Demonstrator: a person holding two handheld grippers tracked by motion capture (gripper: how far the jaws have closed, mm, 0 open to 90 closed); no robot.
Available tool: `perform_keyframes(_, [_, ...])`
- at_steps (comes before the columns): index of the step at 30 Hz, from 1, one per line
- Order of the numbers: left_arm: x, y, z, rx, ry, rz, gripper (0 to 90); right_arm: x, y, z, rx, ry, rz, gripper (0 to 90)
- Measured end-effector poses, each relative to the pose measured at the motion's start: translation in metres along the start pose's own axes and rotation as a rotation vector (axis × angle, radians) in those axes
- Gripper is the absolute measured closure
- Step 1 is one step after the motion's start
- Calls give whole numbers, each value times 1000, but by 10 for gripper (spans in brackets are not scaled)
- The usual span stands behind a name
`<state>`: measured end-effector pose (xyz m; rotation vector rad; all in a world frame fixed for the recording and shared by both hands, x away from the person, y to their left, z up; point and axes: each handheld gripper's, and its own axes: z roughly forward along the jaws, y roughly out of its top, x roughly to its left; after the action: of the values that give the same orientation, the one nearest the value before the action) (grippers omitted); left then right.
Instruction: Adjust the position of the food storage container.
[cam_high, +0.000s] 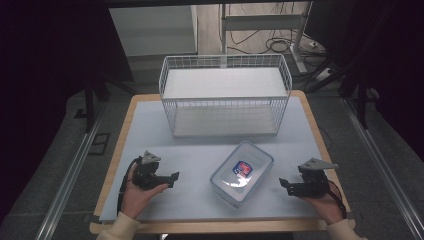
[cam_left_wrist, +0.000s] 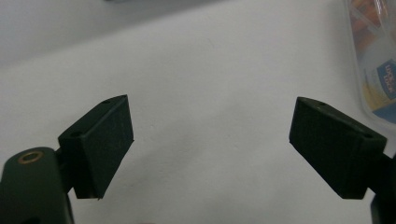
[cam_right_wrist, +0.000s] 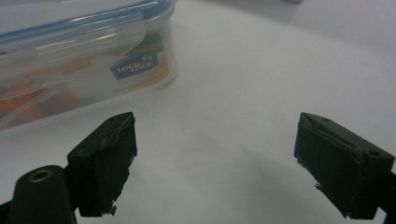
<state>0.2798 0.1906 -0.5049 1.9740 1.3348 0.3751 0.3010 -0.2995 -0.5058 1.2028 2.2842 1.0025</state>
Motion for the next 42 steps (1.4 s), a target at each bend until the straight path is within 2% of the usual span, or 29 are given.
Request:
perform_keyframes(5, [-1,1,0,10,-9,3,134,0,2,-1,38,-1,11,130])
perform_keyframes(7, [-5,2,-2,25,-20,20,142,0,3,-1,64,-10,12,129])
perform_keyframes(12, [-15,8,-8,59,-35,59,168,-1,4,-3,71,-9,28,129])
perform_keyframes(17, [-18,10,-11,62,-48,65,170,-1,5,-3,97,-6,28,129])
perform_keyframes(20, [-22,12,-13,59,-67,62,175,0,5,-2,105,-5,20,129])
perform_keyframes(21, [-25,13,-14,62,-85,79,190,1,5,-2,107,-3,19,129])
perform_keyframes(25, [-33,16,-16,52,-118,86,217,1,5,-2,103,-2,18,131])
perform_keyframes(28, [-43,20,-18,45,-151,110,245,0,4,-1,103,1,18,131])
perform_keyframes(30, [-53,23,-20,31,-162,134,310,0,4,-1,106,2,19,132])
perform_keyframes(31, [-60,26,-23,14,-175,148,412,0,4,-1,104,2,19,133])
perform_keyframes(34, [-67,29,-24,6,-196,164,586,0,4,-1,99,1,19,133])
perform_keyframes(35, [-71,30,-23,8,-216,175,586,0,4,-1,97,1,19,134])
perform_keyframes(36, [-76,32,-22,16,-254,192,719,1,4,-1,96,2,19,134])
perform_keyframes(37, [-76,32,-22,16,-254,192,774,1,4,-1,96,2,19,134])
perform_keyframes(38, [-78,33,-22,20,-274,198,774,1,4,-1,97,2,19,134])
perform_keyframes(40, [-83,35,-19,31,-306,206,853,1,4,0,97,3,19,134])
perform_keyframes(42, [-90,38,-17,37,-330,212,893,1,3,0,98,1,18,134])
